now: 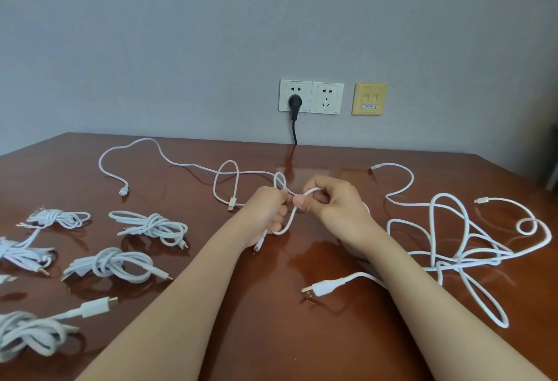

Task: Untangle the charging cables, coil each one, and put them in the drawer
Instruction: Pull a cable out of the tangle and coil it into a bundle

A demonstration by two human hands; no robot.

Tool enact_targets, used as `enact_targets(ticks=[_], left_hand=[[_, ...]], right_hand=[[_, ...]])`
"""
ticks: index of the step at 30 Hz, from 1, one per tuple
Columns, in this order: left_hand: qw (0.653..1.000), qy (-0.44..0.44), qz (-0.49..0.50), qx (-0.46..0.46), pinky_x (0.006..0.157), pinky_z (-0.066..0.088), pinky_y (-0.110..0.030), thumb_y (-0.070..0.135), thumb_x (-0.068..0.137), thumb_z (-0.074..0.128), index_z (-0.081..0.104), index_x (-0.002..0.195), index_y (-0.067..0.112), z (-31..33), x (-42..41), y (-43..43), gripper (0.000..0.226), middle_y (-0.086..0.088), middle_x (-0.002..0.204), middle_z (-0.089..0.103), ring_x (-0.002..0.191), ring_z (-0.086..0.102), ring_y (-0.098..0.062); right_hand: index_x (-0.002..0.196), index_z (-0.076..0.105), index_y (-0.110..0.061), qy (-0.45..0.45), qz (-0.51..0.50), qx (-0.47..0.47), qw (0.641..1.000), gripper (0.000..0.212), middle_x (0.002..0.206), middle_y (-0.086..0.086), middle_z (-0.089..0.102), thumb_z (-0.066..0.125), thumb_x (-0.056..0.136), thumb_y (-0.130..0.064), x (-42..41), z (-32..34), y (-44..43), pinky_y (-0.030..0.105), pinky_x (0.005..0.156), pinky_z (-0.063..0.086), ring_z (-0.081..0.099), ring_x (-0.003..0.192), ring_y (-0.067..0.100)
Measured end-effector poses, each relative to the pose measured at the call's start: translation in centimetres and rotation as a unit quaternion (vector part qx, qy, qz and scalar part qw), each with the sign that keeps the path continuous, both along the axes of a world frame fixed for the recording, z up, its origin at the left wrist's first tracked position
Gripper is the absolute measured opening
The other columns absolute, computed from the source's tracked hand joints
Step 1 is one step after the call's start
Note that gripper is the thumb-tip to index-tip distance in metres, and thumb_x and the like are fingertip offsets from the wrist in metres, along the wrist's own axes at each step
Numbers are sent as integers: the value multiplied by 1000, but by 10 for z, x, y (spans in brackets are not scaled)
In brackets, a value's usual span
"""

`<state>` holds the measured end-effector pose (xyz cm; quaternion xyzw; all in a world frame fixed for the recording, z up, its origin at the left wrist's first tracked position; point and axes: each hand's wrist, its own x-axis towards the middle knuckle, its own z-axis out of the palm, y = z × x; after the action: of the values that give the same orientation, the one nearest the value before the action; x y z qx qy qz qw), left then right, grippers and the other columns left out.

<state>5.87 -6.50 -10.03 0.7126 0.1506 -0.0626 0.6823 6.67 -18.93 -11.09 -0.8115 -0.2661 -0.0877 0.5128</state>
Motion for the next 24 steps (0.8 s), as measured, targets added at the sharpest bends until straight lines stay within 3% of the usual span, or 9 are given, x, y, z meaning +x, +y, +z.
enact_targets(ticks=[3, 5, 7, 9, 14, 20, 22, 24], left_hand=[[998, -10, -24, 59, 29, 25, -16, 12, 100, 31, 35, 62, 15, -4, 1, -1, 38, 0, 51, 35, 37, 33, -7], [996, -1, -75, -39, 29, 16, -11, 23, 101, 30, 34, 59, 14, -5, -3, -4, 43, 1, 42, 30, 29, 25, -5], [987, 6, -118, -111, 30, 12, -8, 54, 98, 23, 33, 55, 14, -7, -6, -4, 59, 3, 36, 27, 26, 20, -3], [979, 7, -158, -128, 31, 12, -8, 75, 82, 12, 32, 54, 15, -6, -7, -4, 68, 4, 36, 26, 26, 20, -2], [972, -13, -214, -92, 33, 12, -8, 80, 69, 3, 36, 55, 13, -6, -9, -6, 77, 4, 39, 26, 29, 19, -2], [961, -72, -266, -16, 35, 14, -13, 80, 54, 26, 33, 65, 17, -9, -13, -3, 65, 8, 44, 25, 36, 16, -2], [954, -97, -285, 15, 35, 16, -12, 85, 44, 42, 31, 66, 18, -10, -15, -2, 71, 11, 45, 26, 37, 17, -1], [946, -118, -301, 22, 36, 19, -11, 87, 30, 57, 29, 64, 20, -11, -15, -1, 80, 13, 45, 28, 38, 19, 0]], right_hand=[[63, 58, -21, -1, 35, 53, 998, 27, 50, -8, 40, 63, 88, -11, -2, 2, 7, 22, 61, 44, 43, 55, 8], [64, 58, -24, 5, 43, 74, 996, 29, 54, -7, 51, 59, 90, -11, -2, 2, 9, 29, 66, 45, 50, 59, 9], [64, 57, -22, 17, 42, 80, 996, 29, 55, -9, 56, 58, 90, -10, -2, 3, 10, 25, 64, 42, 51, 56, 4], [64, 58, -23, 18, 22, 77, 997, 27, 61, -7, 56, 61, 88, -10, 0, 2, 10, 25, 63, 43, 52, 56, 3], [65, 61, -20, 15, -3, 85, 996, 22, 82, -1, 48, 69, 82, -8, 6, 0, 4, 27, 57, 45, 52, 51, 12], [76, 55, -28, -34, -26, 7, 999, 25, 89, 2, 48, 65, 81, -6, 5, -1, 0, 28, 63, 46, 51, 68, 15], [85, 53, -26, -32, -28, -39, 998, 23, 93, 6, 53, 63, 80, -6, 4, -1, -4, 21, 61, 43, 51, 75, 16], [85, 55, -20, -33, -23, -79, 996, 11, 90, 8, 58, 61, 83, -11, 4, -1, -6, 23, 62, 42, 53, 76, 17]])
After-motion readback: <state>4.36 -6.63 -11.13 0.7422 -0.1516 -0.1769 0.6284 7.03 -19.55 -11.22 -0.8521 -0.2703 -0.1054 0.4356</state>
